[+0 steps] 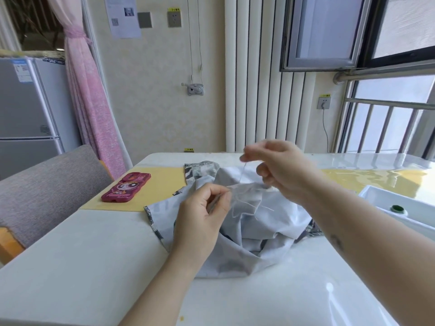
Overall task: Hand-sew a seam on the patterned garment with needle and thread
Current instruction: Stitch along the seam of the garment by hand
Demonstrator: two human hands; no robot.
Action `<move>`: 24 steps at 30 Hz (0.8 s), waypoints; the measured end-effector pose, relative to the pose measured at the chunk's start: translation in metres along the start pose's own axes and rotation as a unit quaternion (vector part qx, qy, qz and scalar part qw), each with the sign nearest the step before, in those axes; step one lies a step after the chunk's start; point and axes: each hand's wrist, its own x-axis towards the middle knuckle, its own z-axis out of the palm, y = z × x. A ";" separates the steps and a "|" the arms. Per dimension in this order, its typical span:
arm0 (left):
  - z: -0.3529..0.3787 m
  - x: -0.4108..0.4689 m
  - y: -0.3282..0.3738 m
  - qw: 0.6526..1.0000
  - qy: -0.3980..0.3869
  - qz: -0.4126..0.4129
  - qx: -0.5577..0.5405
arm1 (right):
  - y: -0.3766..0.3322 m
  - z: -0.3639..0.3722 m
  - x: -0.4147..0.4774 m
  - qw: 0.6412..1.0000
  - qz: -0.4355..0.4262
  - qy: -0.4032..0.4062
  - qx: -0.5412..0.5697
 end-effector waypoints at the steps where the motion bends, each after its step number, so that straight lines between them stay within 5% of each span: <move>1: -0.001 0.001 0.000 1.000 0.002 -0.003 -0.003 | -0.004 -0.003 0.003 0.988 0.036 0.012 0.149; 3: -0.001 0.003 0.001 1.000 -0.001 -0.006 -0.001 | -0.013 -0.009 0.005 0.943 0.045 0.014 0.330; 4: -0.001 0.004 0.001 1.000 -0.003 -0.007 0.001 | -0.017 -0.009 0.004 0.944 0.023 0.004 0.329; 5: 0.000 0.005 0.001 1.000 -0.003 -0.009 0.000 | -0.017 -0.007 0.003 0.967 -0.018 -0.001 0.254; 7: 0.002 0.006 0.001 1.000 -0.005 -0.013 -0.005 | -0.009 -0.005 -0.002 0.981 -0.155 0.008 -0.115; 10: 0.001 0.008 0.002 1.000 -0.001 -0.015 -0.002 | 0.006 -0.016 0.008 0.766 -0.292 0.039 -0.571; 11: 0.001 0.008 0.002 1.000 0.002 -0.015 -0.003 | 0.005 -0.022 0.011 0.715 -0.295 0.049 -0.632; 12: 0.000 0.009 0.002 1.000 0.005 -0.014 -0.003 | 0.002 -0.026 0.013 0.702 -0.272 0.051 -0.656; 13: 0.000 0.010 0.001 1.000 0.007 -0.014 -0.003 | -0.003 -0.030 0.014 0.735 -0.232 0.036 -0.636; 14: -0.001 0.010 0.000 1.000 0.009 -0.014 -0.002 | -0.009 -0.030 0.011 0.822 -0.175 0.008 -0.542; 16: -0.001 0.011 0.000 1.000 0.005 -0.015 -0.002 | -0.019 -0.026 0.007 0.982 -0.027 -0.048 -0.180; 19: 0.000 0.010 0.002 1.000 -0.001 -0.009 0.003 | -0.022 -0.025 0.009 0.977 0.024 -0.021 0.210; 24: 0.000 0.009 0.004 1.000 -0.001 -0.005 0.005 | -0.010 -0.020 0.026 0.978 -0.059 0.102 0.171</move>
